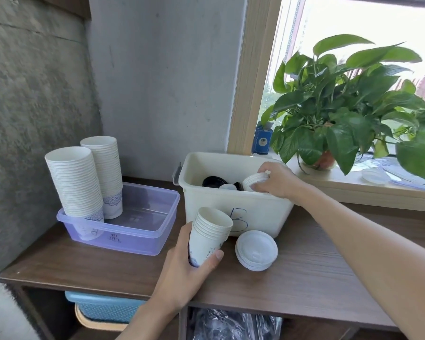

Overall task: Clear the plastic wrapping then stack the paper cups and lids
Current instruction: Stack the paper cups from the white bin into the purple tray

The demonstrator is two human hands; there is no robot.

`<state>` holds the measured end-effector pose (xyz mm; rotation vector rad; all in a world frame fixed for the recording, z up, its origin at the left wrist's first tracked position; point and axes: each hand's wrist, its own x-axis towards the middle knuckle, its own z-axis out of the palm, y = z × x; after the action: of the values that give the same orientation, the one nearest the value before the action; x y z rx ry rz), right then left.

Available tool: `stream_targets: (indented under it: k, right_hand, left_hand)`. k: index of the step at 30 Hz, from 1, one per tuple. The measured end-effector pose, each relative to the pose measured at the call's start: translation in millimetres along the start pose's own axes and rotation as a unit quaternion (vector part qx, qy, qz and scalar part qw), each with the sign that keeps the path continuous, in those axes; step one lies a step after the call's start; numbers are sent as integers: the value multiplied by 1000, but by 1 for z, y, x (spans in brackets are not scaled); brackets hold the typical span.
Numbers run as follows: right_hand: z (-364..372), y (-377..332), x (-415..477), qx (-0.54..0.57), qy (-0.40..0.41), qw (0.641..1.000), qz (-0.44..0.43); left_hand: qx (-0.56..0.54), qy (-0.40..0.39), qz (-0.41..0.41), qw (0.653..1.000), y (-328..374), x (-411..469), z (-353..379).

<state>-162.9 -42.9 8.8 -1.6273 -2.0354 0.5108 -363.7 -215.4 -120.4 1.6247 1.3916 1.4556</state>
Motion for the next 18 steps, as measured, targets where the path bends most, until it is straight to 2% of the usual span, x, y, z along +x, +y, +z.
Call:
stream_targets:
  k: [4,6,8,11,13,18]
  right_hand:
    - [-1,4,-4,30,49,998,-40]
    - [-3,1,-11,78,79,992,-64]
    - [-7,-6,-21,157,128,975,-91]
    - [-13,-29,-42,280,189,931,-138]
    - [-12,-46,-60,310,174,921,-159]
    - [16,-62,-99,323,80,924,-190]
  left_hand:
    - [6,0,-1,1000,1,0,0]
    - [6,-1,-5,1000,2,-1,0]
    - [8,-4,-11,1000,3,-1,0]
    - [14,-7,-15,1000,4,-2,0]
    - [17,-8,-19,1000,4,-2,1]
    - [20,-9,-21,1000,6,-3,0]
